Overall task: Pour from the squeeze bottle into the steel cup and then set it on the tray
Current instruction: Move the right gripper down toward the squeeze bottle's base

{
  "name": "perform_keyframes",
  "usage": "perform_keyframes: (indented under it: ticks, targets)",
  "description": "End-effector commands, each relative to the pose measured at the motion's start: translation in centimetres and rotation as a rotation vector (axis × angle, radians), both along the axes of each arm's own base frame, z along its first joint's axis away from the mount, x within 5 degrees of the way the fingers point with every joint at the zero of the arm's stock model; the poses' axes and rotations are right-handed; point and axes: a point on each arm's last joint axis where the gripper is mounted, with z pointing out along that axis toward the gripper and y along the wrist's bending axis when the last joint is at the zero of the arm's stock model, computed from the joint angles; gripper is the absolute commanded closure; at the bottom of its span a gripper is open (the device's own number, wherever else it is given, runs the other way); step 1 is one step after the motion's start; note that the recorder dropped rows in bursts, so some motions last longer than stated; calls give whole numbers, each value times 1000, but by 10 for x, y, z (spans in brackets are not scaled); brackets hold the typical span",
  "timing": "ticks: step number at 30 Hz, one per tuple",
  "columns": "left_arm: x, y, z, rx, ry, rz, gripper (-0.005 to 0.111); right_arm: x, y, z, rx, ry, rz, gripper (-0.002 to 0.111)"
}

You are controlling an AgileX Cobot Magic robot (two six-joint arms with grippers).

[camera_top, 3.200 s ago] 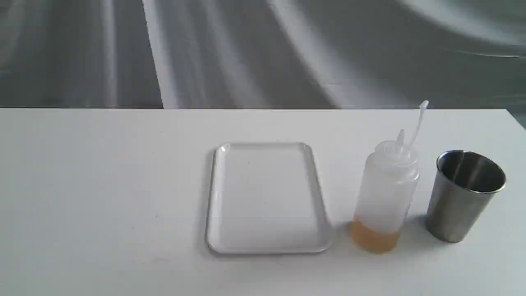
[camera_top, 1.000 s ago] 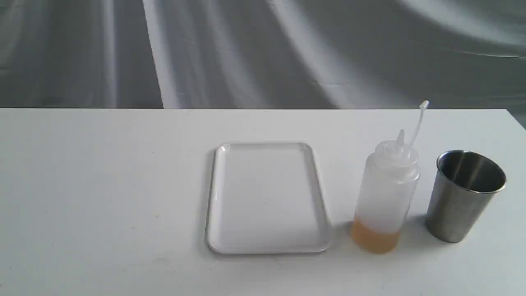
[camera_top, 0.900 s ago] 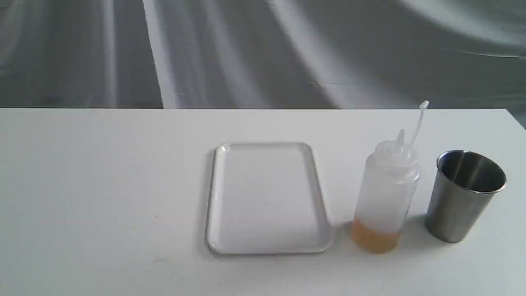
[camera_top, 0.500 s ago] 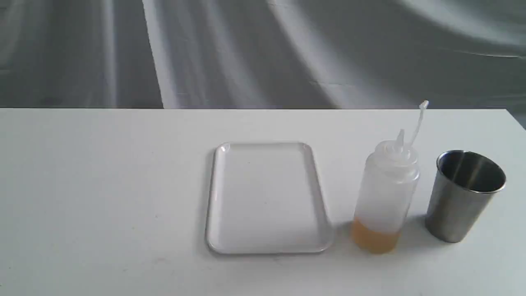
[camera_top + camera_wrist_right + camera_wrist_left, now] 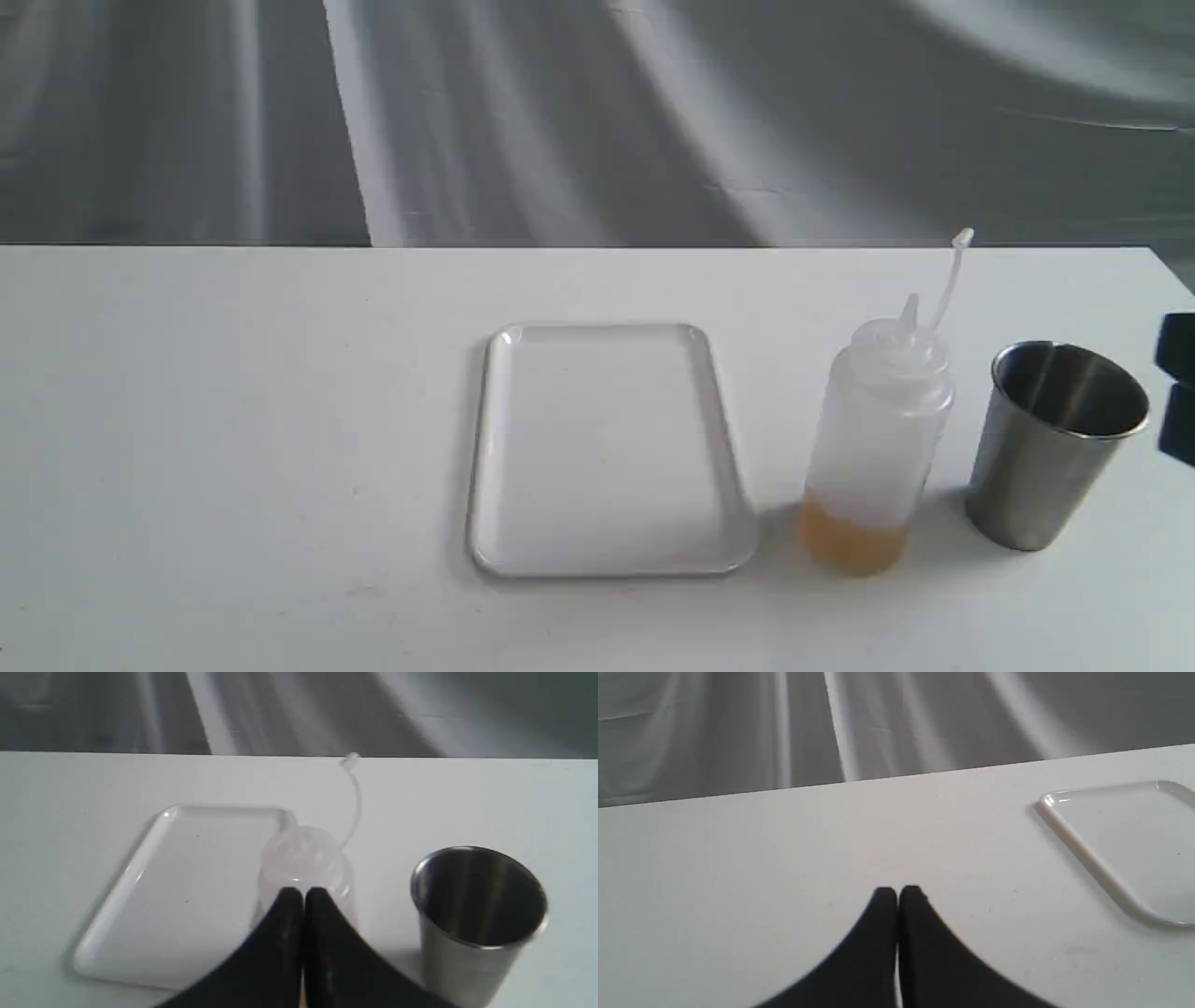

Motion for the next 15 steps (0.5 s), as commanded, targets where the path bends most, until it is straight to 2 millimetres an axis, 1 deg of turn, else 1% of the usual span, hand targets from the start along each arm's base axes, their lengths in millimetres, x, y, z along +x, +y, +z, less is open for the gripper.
perform_keyframes:
  ticks: [1,7,11,15]
  targets:
    - [0,0,-1,-4,-5,-6,107,11,12,-2,-35,-6,76,108]
    - [0,0,-1,-5,-5,-5,107,28,29,-22,-47,94,148,108]
    - [0,0,-1,-5,-5,-5,107,38,35,-38,-50,148,161,108]
    - [0,0,-1,-2,-5,-6,107,43,39,-62,-25,141,186,108]
